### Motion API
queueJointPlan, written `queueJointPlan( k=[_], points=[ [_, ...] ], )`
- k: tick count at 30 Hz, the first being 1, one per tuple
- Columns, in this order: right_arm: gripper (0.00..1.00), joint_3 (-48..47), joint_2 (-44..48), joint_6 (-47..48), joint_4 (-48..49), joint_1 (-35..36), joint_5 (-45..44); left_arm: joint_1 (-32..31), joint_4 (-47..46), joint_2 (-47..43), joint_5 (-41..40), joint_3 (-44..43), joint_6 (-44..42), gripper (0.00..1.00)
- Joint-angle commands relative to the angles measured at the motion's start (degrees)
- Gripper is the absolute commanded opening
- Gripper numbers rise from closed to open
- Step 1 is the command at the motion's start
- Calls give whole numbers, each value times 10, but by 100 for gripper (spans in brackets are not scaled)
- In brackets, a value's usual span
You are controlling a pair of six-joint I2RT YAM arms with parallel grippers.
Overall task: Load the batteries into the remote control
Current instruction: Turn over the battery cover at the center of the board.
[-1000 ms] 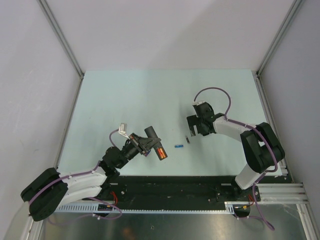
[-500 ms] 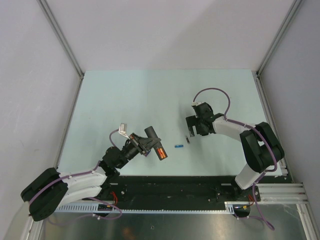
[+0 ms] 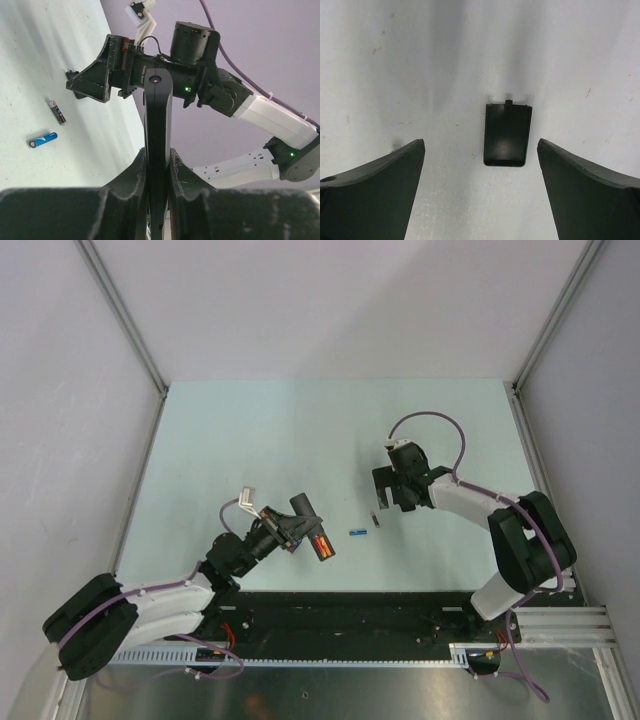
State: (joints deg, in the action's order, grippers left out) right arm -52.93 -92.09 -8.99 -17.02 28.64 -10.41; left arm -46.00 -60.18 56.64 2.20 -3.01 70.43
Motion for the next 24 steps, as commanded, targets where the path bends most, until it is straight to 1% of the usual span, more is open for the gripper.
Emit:
queueJointPlan(
  k=[1,7,24],
  points=[
    [100,-17,33,-9,8,7,-8,-3,-21,4,6,60,-10,0],
    [100,-17,10,-10,4,9,27,-4,-21,7,6,58,-9,0],
    [100,-15,-16,-10,2,3,15,-5,-21,8,4,60,-9,0]
  ],
)
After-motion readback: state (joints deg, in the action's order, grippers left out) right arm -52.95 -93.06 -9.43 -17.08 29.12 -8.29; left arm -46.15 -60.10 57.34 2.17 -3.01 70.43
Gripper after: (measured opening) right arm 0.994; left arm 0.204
